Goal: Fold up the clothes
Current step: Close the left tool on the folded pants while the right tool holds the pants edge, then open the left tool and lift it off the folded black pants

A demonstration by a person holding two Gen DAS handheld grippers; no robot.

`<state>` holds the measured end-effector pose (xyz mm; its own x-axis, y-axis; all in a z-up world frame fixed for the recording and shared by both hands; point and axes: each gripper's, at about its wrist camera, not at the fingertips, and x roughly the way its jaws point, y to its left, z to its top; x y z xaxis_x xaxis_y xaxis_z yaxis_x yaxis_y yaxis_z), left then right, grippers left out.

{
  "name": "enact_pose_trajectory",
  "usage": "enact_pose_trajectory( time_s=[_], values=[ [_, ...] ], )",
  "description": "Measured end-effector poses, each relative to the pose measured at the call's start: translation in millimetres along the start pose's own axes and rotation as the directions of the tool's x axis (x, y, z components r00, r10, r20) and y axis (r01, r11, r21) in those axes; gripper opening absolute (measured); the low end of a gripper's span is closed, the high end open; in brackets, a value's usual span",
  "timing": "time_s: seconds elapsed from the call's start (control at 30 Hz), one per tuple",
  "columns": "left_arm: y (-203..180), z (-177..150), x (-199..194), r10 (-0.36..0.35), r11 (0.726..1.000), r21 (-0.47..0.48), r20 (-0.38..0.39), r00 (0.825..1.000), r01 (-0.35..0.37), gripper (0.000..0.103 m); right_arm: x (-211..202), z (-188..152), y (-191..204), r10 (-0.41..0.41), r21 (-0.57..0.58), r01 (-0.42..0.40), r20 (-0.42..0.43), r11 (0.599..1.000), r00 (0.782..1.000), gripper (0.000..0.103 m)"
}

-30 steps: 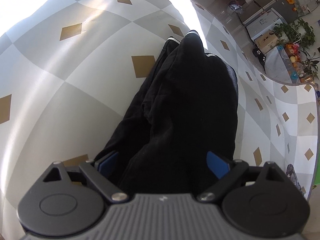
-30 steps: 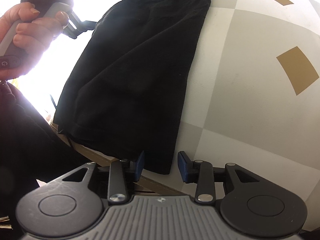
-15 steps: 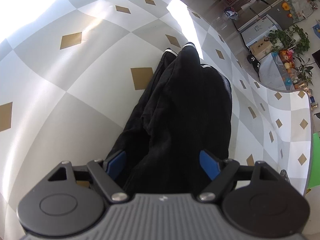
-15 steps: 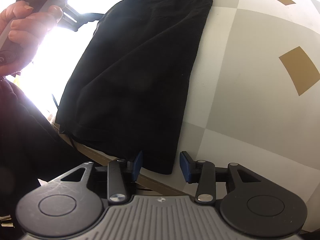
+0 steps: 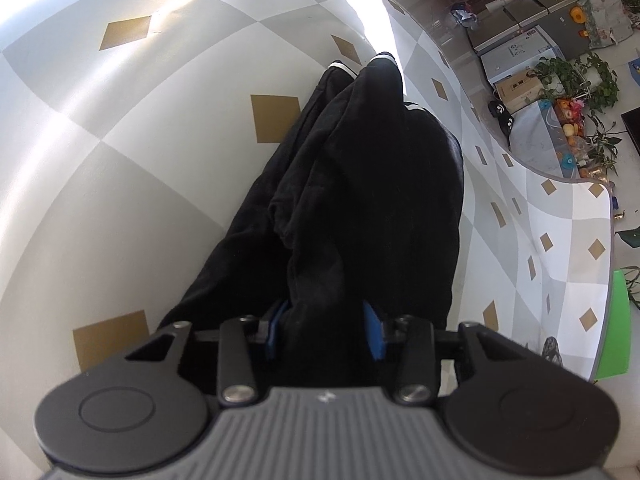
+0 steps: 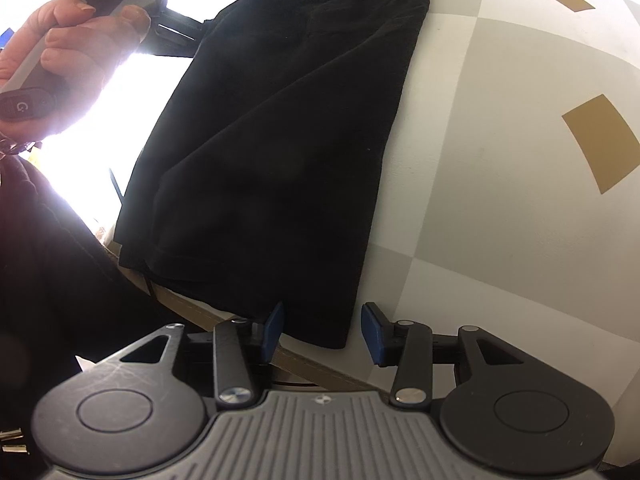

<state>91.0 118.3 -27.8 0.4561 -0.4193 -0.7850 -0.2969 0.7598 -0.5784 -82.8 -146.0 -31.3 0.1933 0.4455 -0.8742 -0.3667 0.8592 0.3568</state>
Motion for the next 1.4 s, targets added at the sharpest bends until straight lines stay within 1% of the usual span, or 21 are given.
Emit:
enact_pose_trajectory(
  time_s=[0.03, 0.13, 0.2, 0.27, 0.33, 0.4, 0.5, 0.57, 0.63, 0.67, 0.7, 0.77, 0.83, 0.9, 0.93, 0.97, 1.0, 1.1, 1.2, 1.23, 1.4],
  values=[
    [-0.4, -1.2, -1.6, 0.020, 1.000, 0.004, 0.013, 1.000, -0.020, 0.021, 0.3, 0.1, 0.8, -0.001, -0.001, 0.001, 0.000, 1.000, 1.000, 0.042],
    [-1.3, -4.7, -8.6, 0.081, 0.997, 0.011, 0.060, 0.995, -0.082, 0.015, 2.5, 0.6, 4.0, -0.003, -0.003, 0.003, -0.001, 1.000, 1.000, 0.042],
    [-1.8, -6.6, -14.9, 0.119, 0.993, 0.012, 0.095, 0.988, -0.121, 0.015, 5.4, 0.4, 6.0, -0.003, -0.003, 0.003, -0.001, 1.000, 1.000, 0.042],
    [-3.9, -9.0, -20.5, 0.171, 0.984, 0.030, 0.125, 0.977, -0.176, 0.014, 8.2, 0.0, 7.0, -0.003, -0.002, 0.003, -0.001, 1.000, 1.000, 0.042],
    [-9.4, -13.6, -26.3, 0.233, 0.967, 0.068, 0.166, 0.958, -0.247, 0.014, 8.7, -0.2, 5.9, -0.002, -0.001, 0.002, 0.000, 1.000, 1.000, 0.042],
    [-10.7, -14.9, -24.0, 0.271, 0.953, 0.087, 0.175, 0.947, -0.289, 0.014, 8.3, -0.2, 4.8, -0.001, -0.003, 0.001, -0.001, 1.000, 1.000, 0.042],
    [-12.5, -16.7, -20.2, 0.325, 0.930, 0.113, 0.188, 0.927, -0.349, 0.017, 6.9, 0.2, 3.2, 0.000, -0.005, 0.000, -0.001, 1.000, 1.000, 0.042],
    [-9.6, -15.1, -20.2, 0.313, 0.936, 0.110, 0.183, 0.932, -0.335, 0.020, 6.1, 0.6, 2.4, 0.002, -0.005, -0.002, -0.001, 1.000, 1.000, 0.042],
    [-11.4, -15.1, -19.8, 0.301, 0.937, 0.129, 0.176, 0.937, -0.325, 0.026, 3.2, 0.7, 1.5, -0.001, -0.013, 0.001, -0.003, 1.000, 1.000, 0.042],
    [-11.1, -16.1, -20.8, 0.302, 0.936, 0.131, 0.177, 0.937, -0.327, 0.028, 2.9, 0.5, 2.7, -0.005, -0.023, 0.005, -0.003, 1.000, 1.000, 0.042],
    [-10.7, -17.1, -21.8, 0.304, 0.935, 0.134, 0.179, 0.936, -0.330, 0.029, 1.1, 0.1, 4.2, -0.008, -0.038, 0.008, 0.006, 0.999, 1.000, 0.042],
    [-7.8, -16.9, -25.3, 0.296, 0.942, 0.110, 0.179, 0.938, -0.318, 0.039, -3.8, -0.5, 7.5, -0.014, -0.073, 0.017, 0.036, 0.997, 0.999, 0.042],
    [-3.7, -16.1, -32.2, 0.282, 0.951, 0.076, 0.187, 0.941, -0.300, 0.043, -10.3, 0.2, 10.7, -0.025, -0.112, 0.034, 0.076, 0.993, 0.997, 0.042],
    [-1.8, -15.3, -39.3, 0.297, 0.947, 0.060, 0.210, 0.932, -0.316, 0.049, -14.0, 1.0, 12.2, -0.015, -0.129, 0.028, 0.104, 0.991, 0.994, 0.042],
    [-0.7, -15.3, -43.5, 0.316, 0.940, 0.055, 0.224, 0.922, -0.336, 0.053, -14.8, 1.7, 12.9, -0.003, -0.133, 0.018, 0.112, 0.991, 0.994, 0.042],
    [0.3, -15.4, -47.7, 0.336, 0.933, 0.050, 0.239, 0.911, -0.357, 0.054, -15.7, 2.4, 13.5, 0.009, -0.137, 0.008, 0.121, 0.991, 0.993, 0.042],
    [1.6, -15.6, -50.8, 0.340, 0.931, 0.046, 0.245, 0.908, -0.361, 0.054, -16.1, 2.7, 15.3, 0.019, -0.145, 0.000, 0.129, 0.989, 0.991, 0.042],
    [4.6, -17.1, -59.2, 0.323, 0.939, 0.041, 0.244, 0.914, -0.342, 0.054, -20.6, 3.0, 23.9, 0.042, -0.201, -0.007, 0.169, 0.980, 0.985, 0.042],
    [1.5, -21.0, -62.1, 0.336, 0.928, 0.080, 0.243, 0.910, -0.364, 0.055, -21.1, 4.3, 34.6, 0.096, -0.256, -0.043, 0.199, 0.966, 0.975, 0.042],
    [0.3, -23.0, -62.3, 0.345, 0.921, 0.095, 0.244, 0.906, -0.377, 0.056, -22.0, 5.5, 37.8, 0.113, -0.275, -0.053, 0.206, 0.960, 0.972, 0.042],
    [-1.4, -32.1, -62.9, 0.340, 0.912, 0.151, 0.240, 0.909, -0.381, 0.057, -12.7, 12.7, 56.7, 0.145, -0.364, -0.058, 0.218, 0.930, 0.965, 0.042]
  ],
)
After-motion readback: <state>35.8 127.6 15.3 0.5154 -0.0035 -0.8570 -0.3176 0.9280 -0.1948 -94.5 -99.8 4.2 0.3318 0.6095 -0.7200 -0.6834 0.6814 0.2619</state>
